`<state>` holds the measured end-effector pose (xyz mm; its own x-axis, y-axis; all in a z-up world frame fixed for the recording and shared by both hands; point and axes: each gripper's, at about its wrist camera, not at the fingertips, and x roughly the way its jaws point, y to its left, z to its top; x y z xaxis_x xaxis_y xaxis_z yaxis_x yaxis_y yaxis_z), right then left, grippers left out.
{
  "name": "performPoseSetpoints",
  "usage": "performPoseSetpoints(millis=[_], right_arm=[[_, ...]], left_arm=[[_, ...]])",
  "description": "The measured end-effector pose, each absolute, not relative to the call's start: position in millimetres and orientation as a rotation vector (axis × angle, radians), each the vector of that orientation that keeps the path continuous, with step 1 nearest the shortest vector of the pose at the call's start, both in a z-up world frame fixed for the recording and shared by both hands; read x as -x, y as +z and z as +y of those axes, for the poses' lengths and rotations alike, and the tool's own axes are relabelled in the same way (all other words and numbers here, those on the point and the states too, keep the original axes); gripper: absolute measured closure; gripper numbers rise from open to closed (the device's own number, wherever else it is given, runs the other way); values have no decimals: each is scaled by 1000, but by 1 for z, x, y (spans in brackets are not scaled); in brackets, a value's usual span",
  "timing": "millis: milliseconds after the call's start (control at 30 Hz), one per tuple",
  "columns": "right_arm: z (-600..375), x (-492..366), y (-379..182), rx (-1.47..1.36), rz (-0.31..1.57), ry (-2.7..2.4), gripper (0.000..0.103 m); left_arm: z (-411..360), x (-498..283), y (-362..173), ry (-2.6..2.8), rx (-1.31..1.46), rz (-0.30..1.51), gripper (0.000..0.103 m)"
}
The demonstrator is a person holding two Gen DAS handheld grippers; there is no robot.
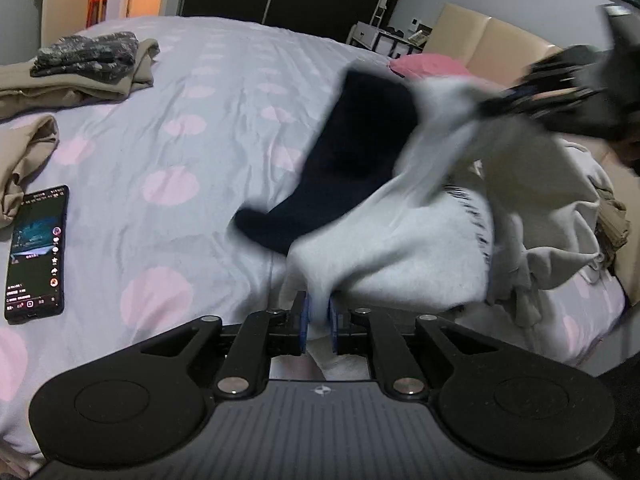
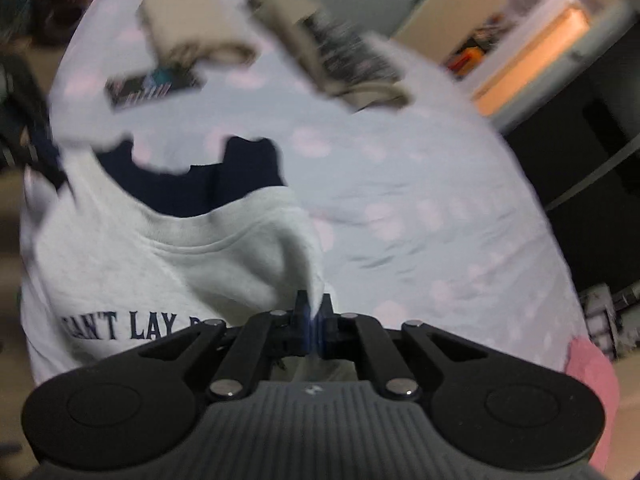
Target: Fold clothes
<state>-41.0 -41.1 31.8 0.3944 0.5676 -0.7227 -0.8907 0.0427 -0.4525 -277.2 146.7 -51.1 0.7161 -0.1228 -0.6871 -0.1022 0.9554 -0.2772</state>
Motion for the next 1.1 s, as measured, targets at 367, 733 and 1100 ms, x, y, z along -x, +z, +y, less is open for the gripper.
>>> performPoseSetpoints(millis=[367,733,1100], right_arm=[[-174,35,45,774,518,1087,98],[-200,52,20,832,593,1078,98],[-188,55,-32,955,606,1042,42]], left_arm=[[129,263,-48,-158,189,724,47],[66,230,-68,-405,-43,874,99],[63,238,-79,-390,-37,900,98]])
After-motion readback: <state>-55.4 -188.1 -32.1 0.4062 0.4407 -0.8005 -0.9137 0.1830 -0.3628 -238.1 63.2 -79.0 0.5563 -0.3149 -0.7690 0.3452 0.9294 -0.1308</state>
